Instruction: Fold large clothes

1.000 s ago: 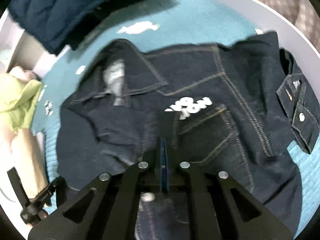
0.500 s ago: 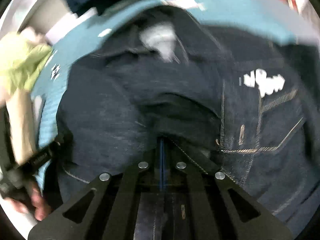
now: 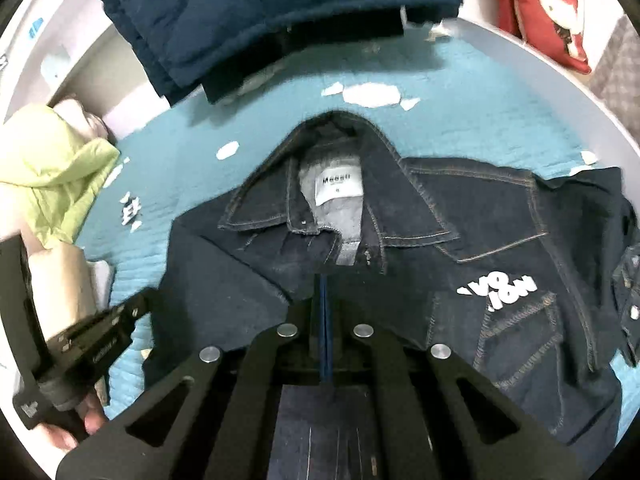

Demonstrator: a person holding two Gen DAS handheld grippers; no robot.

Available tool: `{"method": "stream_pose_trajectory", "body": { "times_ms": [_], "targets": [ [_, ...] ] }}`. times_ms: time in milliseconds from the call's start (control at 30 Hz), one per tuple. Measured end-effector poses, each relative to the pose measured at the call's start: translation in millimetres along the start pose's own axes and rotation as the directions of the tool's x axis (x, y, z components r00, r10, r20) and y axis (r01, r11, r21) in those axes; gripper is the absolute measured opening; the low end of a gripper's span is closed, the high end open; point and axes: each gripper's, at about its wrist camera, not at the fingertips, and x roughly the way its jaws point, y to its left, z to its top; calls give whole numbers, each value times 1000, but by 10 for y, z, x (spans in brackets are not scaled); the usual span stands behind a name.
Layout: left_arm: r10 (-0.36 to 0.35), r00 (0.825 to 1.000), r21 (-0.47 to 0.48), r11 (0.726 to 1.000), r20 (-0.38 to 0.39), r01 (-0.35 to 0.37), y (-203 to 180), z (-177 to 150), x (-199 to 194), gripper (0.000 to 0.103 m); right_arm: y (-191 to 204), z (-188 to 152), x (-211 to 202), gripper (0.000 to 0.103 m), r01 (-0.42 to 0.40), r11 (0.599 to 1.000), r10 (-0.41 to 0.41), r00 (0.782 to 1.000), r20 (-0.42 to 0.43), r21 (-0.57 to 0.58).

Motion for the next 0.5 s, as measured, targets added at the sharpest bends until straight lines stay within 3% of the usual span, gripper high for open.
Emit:
{"method": "stream_pose_trajectory", "body": {
  "times_ms": [33, 67, 100, 167, 267, 333, 400, 500],
  "targets": [
    [28, 999, -9, 1000, -31, -28, 16, 14, 129, 1, -33, -24, 151, 0, 71, 997, -71, 997, -28, -20],
    [111, 990, -10, 994, -90, -113, 82, 31, 366, 1, -125, -91, 283, 0, 150, 988, -153, 986, -61, -44],
    [148, 981, -2, 989, -127, -149, 121, -21, 498, 0, -229, -131, 452, 0, 197, 979, -202, 974, -105, -52],
    [102, 986, -5, 995, -131, -104, 211, -33, 546, 1, -390, -134, 453, 0, 122, 993, -121, 986, -113, 3],
    [147, 981, -17, 989, -126, -150, 307, 8, 391, 1, -472, -88, 246, 0, 176, 982, -165, 974, -157, 61],
    [117, 983, -47, 991, -139, -124, 414, -8, 428, 1, -561, -114, 270, 0, 146, 982, -122, 975, -184, 120],
    [98, 985, -52, 993, -143, -106, 450, -14, 518, 2, -602, -158, 458, 0, 147, 984, -125, 972, -197, 100],
    [144, 978, -5, 989, -150, -146, 353, 37, 534, 2, -567, -168, 500, 0, 168, 982, -149, 971, -184, 91]
  ]
}}
